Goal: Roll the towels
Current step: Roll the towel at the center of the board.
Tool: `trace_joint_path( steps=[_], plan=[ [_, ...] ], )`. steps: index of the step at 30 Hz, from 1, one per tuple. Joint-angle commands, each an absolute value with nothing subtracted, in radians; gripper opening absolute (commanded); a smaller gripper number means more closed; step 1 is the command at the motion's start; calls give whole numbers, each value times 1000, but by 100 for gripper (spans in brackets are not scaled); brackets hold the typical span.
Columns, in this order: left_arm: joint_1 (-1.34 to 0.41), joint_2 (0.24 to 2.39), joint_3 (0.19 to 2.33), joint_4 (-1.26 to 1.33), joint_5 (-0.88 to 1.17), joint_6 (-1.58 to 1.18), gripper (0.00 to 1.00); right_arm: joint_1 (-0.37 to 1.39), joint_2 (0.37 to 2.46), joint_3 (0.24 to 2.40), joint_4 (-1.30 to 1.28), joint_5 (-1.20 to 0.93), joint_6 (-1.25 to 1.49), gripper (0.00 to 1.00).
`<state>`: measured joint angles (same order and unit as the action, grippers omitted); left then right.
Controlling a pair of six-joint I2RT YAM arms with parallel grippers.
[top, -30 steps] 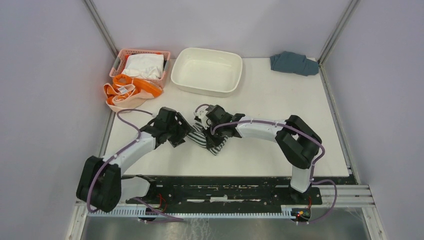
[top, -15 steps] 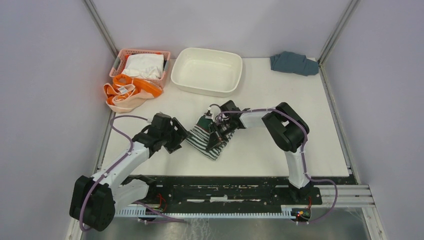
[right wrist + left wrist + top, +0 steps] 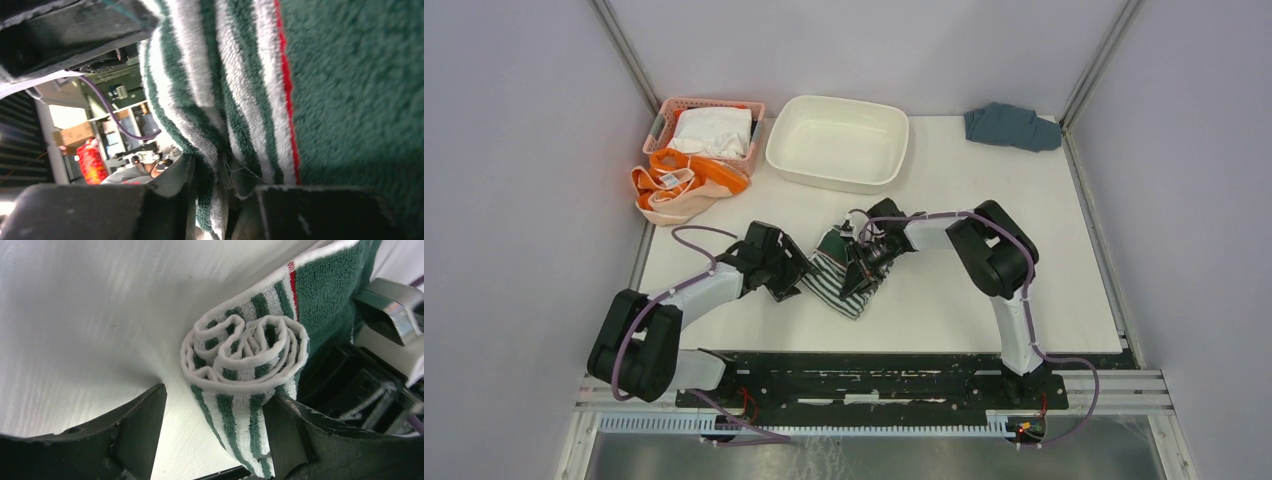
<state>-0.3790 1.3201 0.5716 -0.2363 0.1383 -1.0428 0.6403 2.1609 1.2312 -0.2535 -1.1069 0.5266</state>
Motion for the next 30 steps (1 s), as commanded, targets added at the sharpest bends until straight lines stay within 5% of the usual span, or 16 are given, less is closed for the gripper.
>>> trace_joint_path(
  steps=[1, 17, 30],
  plan=[
    [-377, 1391, 571, -223, 95, -1057, 76, 650, 2056, 1185, -330, -831, 411, 27],
    [-379, 1478, 584, -282, 47, -1015, 76, 984, 1589, 1133, -389, 100, 146, 61],
    [-378, 1465, 577, -305, 34, -1036, 76, 1095, 1793, 1178, -374, 175, 10, 64]
  ],
)
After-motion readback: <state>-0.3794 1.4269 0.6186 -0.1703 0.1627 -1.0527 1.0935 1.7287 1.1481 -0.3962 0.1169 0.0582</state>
